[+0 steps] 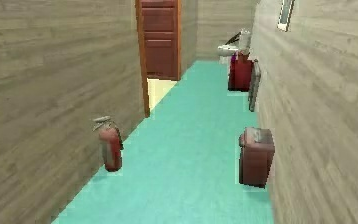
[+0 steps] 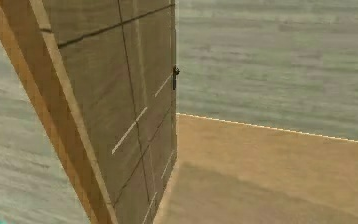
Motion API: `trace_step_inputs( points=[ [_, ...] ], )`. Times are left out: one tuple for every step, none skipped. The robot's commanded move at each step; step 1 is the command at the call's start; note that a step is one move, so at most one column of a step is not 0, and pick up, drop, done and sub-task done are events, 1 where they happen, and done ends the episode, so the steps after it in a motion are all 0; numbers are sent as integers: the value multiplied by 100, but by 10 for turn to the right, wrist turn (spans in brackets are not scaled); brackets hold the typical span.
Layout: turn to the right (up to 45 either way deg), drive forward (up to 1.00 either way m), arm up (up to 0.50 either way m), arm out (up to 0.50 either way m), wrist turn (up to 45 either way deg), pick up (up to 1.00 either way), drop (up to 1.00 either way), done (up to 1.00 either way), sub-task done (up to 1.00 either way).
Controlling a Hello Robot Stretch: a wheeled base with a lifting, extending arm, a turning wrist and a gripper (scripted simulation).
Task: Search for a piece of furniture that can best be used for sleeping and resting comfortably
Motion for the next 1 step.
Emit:
trace_step_inputs(
  points=[
    [0, 100, 0, 0, 0, 0, 0, 0, 0]
  ],
)
